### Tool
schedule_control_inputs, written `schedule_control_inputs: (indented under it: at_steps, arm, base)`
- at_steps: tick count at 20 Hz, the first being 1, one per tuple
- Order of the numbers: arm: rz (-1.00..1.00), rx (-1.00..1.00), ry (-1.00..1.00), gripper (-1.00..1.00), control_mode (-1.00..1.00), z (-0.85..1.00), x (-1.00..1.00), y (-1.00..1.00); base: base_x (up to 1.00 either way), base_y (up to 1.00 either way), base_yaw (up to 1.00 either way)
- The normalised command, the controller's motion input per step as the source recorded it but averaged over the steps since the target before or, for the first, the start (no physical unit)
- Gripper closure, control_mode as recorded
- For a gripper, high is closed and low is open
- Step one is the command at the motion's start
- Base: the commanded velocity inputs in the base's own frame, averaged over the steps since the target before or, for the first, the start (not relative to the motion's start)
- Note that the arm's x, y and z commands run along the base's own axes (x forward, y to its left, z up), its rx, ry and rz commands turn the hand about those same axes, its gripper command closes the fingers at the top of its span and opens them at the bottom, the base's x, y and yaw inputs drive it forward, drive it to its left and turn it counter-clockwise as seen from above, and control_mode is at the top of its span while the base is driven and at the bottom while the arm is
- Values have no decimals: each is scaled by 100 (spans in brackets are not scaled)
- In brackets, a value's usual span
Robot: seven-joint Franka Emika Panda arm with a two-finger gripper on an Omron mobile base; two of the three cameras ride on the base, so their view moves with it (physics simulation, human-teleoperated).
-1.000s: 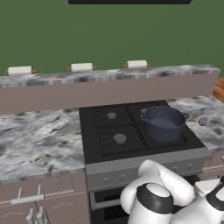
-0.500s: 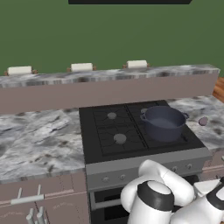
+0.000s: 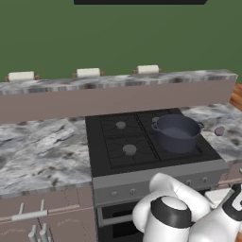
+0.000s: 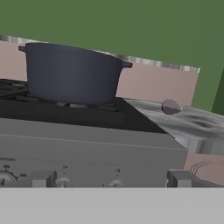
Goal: Turn on the burner for the pot on the stove. Wait thirty seconds for the pot to heat up. Then add the eggplant to the pot.
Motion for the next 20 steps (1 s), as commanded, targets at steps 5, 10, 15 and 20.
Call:
schedule_control_inputs:
  at_steps: [5, 10, 15, 20]
  arm:
    - [0, 0, 0, -100, -100, -4, 26, 0]
    - [0, 0, 0, -100, -100, -18, 14, 0]
    - [0, 0, 0, -100, -100, -20, 12, 0]
    - [0, 0, 0, -100, -100, -6, 26, 0]
  base:
    - [0, 0, 0]
    - [0, 0, 0]
    - [0, 0, 0]
    - [0, 0, 0]
